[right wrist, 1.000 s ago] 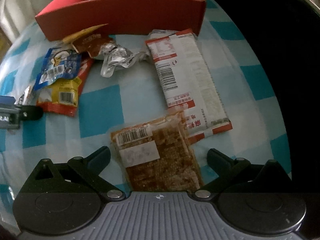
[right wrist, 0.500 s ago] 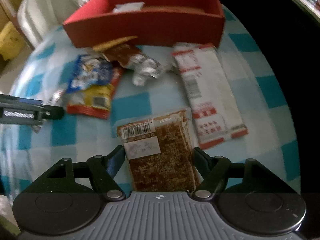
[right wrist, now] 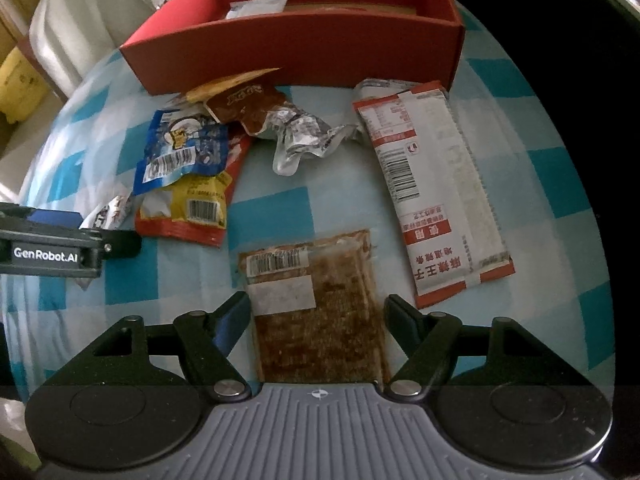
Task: Organize snacks
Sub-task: 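Grasp the white duck-snack pouch with the left tool while the right tool grasps the brown meat-slice packet, then lift both held packets toward the red box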
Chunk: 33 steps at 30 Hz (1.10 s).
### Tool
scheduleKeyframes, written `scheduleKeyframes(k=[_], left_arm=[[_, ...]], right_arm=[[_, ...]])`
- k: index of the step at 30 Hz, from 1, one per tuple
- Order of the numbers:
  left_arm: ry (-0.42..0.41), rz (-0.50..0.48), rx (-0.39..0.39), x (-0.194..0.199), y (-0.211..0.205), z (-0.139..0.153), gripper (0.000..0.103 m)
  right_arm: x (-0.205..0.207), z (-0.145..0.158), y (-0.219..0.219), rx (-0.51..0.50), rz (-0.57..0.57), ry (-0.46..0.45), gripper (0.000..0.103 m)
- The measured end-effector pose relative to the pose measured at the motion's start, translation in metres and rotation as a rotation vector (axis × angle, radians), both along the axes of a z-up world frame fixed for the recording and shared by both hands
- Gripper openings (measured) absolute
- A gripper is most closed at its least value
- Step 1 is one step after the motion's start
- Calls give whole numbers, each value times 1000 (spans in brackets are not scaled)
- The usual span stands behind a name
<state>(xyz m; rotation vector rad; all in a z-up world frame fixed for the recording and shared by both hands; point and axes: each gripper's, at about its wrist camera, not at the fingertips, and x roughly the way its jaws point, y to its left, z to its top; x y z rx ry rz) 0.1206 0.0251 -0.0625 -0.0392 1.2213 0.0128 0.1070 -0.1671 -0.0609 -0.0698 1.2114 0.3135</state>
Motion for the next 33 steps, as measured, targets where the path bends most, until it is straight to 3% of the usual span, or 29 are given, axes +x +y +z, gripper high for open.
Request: scheduleKeyframes(k=[3,5,7,9,12,14,25,33], left_arm=[[-4,-38,43,0,-9,-5,87],[-15,-46,58,-3,-11,-6,86],[-12,-42,43,-3,-8,-4,79],[-33,-53,23,-6,-9,2,50],[-25,-62,-8,-7,-12,4,49],[-29,-65,5,-7,-13,6,49],[-112,-52,-54,-10,-8,35,49],[-153,-64,-58,-10,-11,46,49]], right_arm=[[1,-3,5,-5,15,3,88],[1,-3,6,-25,33,-6,88],[-4,-6,10,-60,63,-22,88],[-10,-6,13,-97,90,-40,86],[-11,-3,12,-98,89,-47,76],[-8,-1,7,-69,70,-37,74],[1,34,-9,57,-1,-113,73],[9,43,-11,97,-22,-125,74]])
